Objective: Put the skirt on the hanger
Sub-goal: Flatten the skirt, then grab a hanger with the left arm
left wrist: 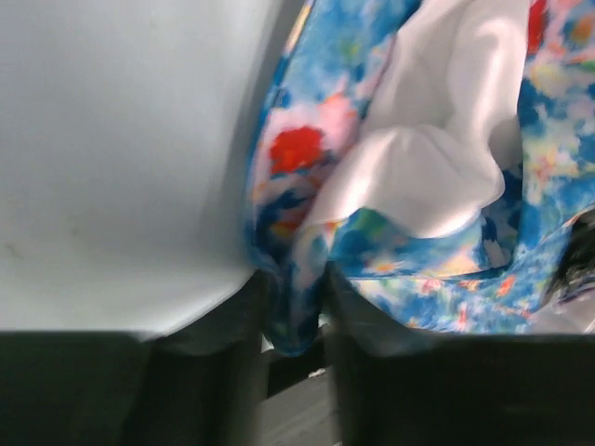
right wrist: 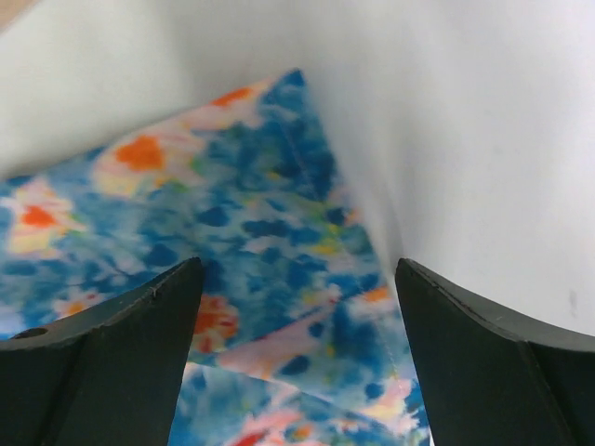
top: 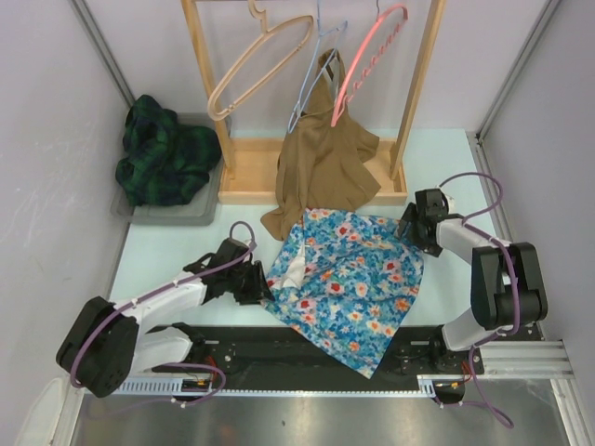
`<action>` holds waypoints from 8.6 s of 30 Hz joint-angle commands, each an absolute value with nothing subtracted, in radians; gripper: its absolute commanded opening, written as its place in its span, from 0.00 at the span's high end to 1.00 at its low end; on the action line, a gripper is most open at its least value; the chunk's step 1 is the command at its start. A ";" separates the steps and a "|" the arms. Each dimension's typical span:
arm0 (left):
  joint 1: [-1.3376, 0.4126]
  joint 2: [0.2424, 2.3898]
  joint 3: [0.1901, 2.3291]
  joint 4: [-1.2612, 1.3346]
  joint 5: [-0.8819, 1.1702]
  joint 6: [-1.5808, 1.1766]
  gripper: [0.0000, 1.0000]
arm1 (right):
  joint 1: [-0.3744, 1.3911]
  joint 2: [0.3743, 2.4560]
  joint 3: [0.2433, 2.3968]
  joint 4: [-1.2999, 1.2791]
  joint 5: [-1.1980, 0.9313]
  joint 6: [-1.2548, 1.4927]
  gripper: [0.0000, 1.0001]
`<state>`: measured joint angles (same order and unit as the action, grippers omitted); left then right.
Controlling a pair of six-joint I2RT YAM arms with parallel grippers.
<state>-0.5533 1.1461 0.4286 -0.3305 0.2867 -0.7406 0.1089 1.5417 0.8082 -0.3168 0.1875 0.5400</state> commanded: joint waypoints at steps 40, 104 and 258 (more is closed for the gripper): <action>-0.755 0.983 0.811 -0.514 -0.120 -0.818 0.24 | 0.340 1.413 1.157 -0.422 0.206 0.417 0.25; -0.446 1.738 1.352 -0.322 -0.044 -0.474 0.27 | 0.486 1.186 1.032 -0.526 0.100 0.535 0.33; -0.322 1.618 2.180 -0.637 -0.028 -0.202 1.00 | 0.888 1.144 1.164 -0.416 0.156 0.367 0.29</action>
<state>-0.3332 1.7115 2.1712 -0.7437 0.0055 -0.1921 0.8925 1.1740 1.1725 -0.4358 0.1413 0.3447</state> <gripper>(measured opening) 0.069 0.711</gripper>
